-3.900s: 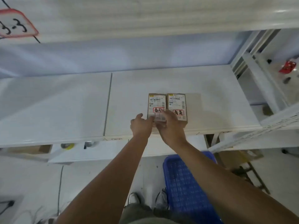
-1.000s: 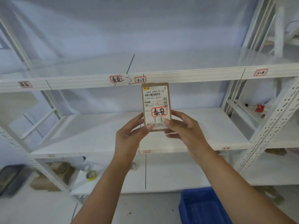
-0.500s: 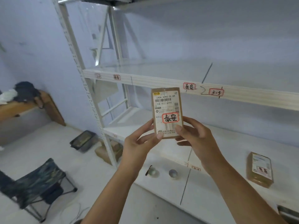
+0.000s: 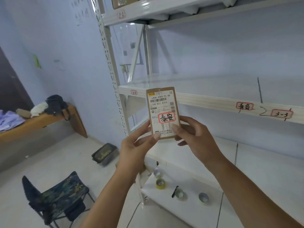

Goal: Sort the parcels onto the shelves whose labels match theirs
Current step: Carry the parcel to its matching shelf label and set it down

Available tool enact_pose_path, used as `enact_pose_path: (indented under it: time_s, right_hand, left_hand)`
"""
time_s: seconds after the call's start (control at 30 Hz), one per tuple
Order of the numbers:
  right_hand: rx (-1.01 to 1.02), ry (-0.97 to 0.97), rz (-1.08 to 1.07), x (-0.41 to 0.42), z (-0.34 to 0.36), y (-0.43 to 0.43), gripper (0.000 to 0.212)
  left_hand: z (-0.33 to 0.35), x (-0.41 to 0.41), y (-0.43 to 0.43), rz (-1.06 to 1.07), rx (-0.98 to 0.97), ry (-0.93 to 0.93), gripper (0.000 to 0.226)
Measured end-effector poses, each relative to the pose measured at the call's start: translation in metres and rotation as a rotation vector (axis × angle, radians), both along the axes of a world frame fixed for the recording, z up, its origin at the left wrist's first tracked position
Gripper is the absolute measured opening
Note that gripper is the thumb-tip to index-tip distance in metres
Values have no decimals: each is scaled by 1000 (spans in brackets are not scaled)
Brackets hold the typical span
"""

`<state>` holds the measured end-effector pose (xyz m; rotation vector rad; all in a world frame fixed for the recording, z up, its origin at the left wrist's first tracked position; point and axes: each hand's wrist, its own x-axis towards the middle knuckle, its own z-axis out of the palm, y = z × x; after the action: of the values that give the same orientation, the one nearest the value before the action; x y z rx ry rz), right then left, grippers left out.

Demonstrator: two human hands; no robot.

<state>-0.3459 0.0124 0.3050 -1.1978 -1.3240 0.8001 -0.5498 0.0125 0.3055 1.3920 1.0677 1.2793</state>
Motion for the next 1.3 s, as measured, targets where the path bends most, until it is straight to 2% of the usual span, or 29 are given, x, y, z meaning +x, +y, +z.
enact_pose_path:
  time_s: [0.33, 0.87, 1.07, 1.3]
  right_hand:
    - [38, -37, -88, -46, 28, 61, 44]
    - [83, -40, -169, -60, 50, 211, 41]
    - [91, -73, -229, -61, 60, 246, 38]
    - [83, -14, -331, -70, 70, 263, 42]
  left_hand:
    - [27, -43, 73, -69, 99, 44, 50]
    - [42, -57, 245, -119, 190, 37, 52]
    - [53, -64, 298, -226, 250, 34, 47]
    - [58, -67, 350, -363, 280, 14, 49]
